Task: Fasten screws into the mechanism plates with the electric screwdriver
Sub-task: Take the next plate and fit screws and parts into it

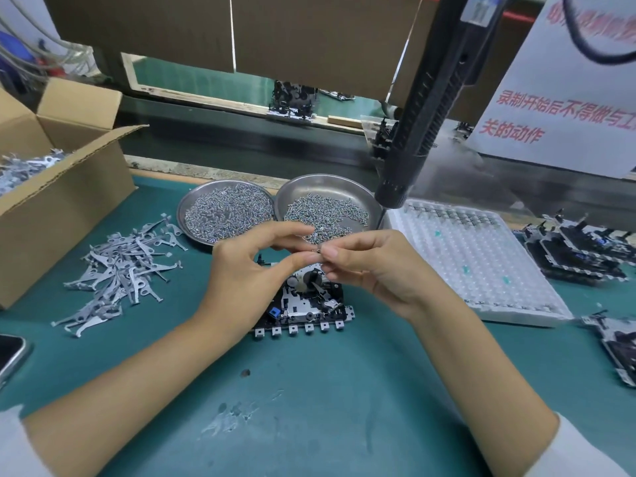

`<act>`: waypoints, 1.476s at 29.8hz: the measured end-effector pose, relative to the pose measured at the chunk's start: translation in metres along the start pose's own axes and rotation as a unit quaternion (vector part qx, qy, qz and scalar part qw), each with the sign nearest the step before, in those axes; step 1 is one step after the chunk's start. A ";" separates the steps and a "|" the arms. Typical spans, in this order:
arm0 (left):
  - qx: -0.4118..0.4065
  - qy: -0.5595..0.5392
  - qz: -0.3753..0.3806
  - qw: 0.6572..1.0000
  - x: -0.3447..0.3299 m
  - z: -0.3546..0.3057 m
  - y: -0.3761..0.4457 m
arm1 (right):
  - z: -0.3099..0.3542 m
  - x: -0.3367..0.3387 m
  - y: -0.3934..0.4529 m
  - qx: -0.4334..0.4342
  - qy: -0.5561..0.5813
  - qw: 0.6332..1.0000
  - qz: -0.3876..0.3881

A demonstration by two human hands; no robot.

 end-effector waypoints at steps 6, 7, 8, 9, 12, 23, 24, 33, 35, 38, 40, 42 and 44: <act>-0.060 0.038 0.013 0.997 0.000 -0.009 0.001 | 0.000 0.004 0.000 -0.027 -0.026 0.999 0.011; -0.090 0.061 0.014 0.994 0.000 -0.012 0.000 | -0.001 0.005 -0.001 -0.035 -0.029 0.999 0.013; -0.118 0.082 0.015 0.989 0.000 -0.015 0.000 | -0.001 0.006 -0.001 -0.044 -0.032 0.998 0.016; -0.139 0.097 0.016 0.985 0.000 -0.017 -0.001 | -0.001 0.005 -0.001 -0.053 -0.032 0.998 0.021; -0.156 0.100 0.021 0.983 0.000 -0.019 -0.002 | -0.003 0.004 -0.002 -0.077 -0.030 0.996 0.038; -0.033 -0.019 0.083 0.996 -0.010 -0.012 -0.005 | 0.021 0.023 -0.021 -0.118 -0.153 0.975 0.108; 0.013 -0.044 0.073 0.996 -0.009 -0.007 -0.004 | 0.031 0.037 -0.025 -0.109 -0.199 0.970 0.083; 0.135 -0.068 -0.011 0.988 -0.003 0.011 0.004 | 0.103 0.194 -0.020 0.115 -0.509 0.764 -0.379; 0.139 -0.064 -0.010 0.988 -0.003 0.013 0.004 | 0.097 0.202 -0.007 0.077 -0.580 0.741 -0.330; 0.145 -0.069 -0.012 0.987 -0.003 0.015 0.004 | 0.092 0.207 0.004 0.053 -0.642 0.707 -0.291; 0.150 -0.086 -0.017 0.985 -0.004 0.016 0.004 | 0.092 0.205 0.008 0.045 -0.686 0.671 -0.278; 0.149 -0.093 -0.017 0.984 -0.004 0.015 0.004 | 0.091 0.200 0.013 0.045 -0.733 0.629 -0.256; 0.148 -0.092 -0.013 0.985 -0.005 0.014 0.004 | 0.092 0.198 0.017 0.047 -0.760 0.603 -0.236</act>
Point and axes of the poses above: each hand's wrist, its own y-axis towards the middle knuckle, its own x-axis out of the back of the hand, z = x × y, the point moved 5 cm from there along y, towards the middle knuckle, and after that the axes turned 13 degrees about y, right-handed, at the moved point
